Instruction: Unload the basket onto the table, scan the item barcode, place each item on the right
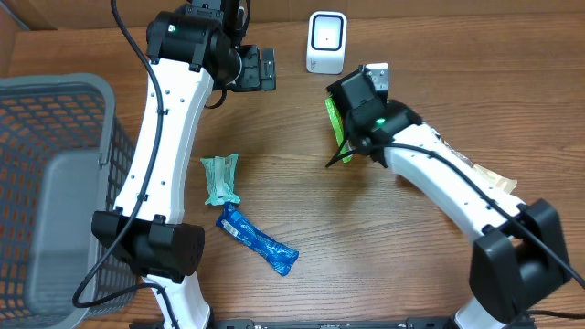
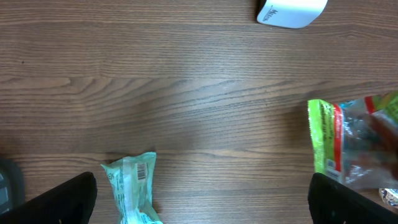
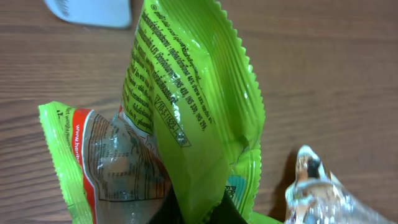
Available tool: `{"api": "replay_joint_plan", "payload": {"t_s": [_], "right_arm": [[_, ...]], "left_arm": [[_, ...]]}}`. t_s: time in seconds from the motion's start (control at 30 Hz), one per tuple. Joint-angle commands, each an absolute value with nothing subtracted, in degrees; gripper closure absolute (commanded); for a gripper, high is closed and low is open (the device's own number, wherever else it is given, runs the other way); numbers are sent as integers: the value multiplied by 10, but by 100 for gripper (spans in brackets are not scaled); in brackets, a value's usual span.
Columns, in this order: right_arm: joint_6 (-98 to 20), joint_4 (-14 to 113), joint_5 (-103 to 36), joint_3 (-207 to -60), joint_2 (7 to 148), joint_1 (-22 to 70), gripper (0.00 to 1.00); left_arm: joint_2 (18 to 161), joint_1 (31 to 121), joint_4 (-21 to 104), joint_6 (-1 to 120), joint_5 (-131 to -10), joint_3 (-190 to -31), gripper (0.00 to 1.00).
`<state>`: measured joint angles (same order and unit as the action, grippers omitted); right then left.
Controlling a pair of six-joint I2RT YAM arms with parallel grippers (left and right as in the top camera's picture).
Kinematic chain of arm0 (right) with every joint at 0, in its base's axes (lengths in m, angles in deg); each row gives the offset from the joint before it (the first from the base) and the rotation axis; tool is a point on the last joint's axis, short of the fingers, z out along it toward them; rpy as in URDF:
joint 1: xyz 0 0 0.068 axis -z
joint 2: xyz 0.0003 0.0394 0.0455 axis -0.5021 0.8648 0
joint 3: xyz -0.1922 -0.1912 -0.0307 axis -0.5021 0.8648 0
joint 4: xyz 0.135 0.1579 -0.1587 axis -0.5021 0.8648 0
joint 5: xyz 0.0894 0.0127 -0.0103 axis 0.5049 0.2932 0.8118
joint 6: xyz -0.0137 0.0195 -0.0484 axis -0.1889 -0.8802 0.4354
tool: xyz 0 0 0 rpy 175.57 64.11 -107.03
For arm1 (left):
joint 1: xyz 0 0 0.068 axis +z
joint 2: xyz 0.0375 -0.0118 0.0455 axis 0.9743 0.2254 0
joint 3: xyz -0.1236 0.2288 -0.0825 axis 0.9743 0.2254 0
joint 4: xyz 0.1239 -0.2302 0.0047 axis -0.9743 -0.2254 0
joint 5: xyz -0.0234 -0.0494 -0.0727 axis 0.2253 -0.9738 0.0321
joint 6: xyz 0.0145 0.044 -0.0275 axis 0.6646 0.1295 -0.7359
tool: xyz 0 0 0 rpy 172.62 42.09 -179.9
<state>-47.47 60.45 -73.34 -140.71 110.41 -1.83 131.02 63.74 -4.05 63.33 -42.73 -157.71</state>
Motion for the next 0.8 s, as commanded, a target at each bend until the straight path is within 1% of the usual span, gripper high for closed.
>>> {"api": "replay_joint_plan", "payload": {"t_s": [0.0, 0.07, 0.13, 0.33, 0.43, 0.6, 0.7, 0.77], "right_arm": [[-590, 614, -818, -1408, 1112, -35, 96], [-629, 628, -853, -1408, 1112, -43, 96], [-656, 641, -921, -1408, 1112, -53, 96], [-650, 641, -1092, -1408, 1113, -60, 96], [-563, 609, -1097, -1408, 1120, -46, 96], [-475, 552, -1097, -1408, 1152, -4, 96], [-369, 488, -1091, -1408, 1181, 19, 96], [-266, 446, -1047, -1408, 1198, 27, 96]], "left_arm": [[1299, 638, -40, 644, -424, -1588, 0], [1299, 638, -40, 644, -424, -1588, 0], [1299, 638, -40, 644, -424, -1588, 0], [1299, 638, -40, 644, -424, -1588, 0], [1299, 638, -40, 644, -424, -1588, 0], [1299, 638, -40, 644, -424, -1588, 1], [1299, 638, -40, 644, -424, -1588, 0], [1299, 638, -40, 644, -424, -1588, 0]]}}
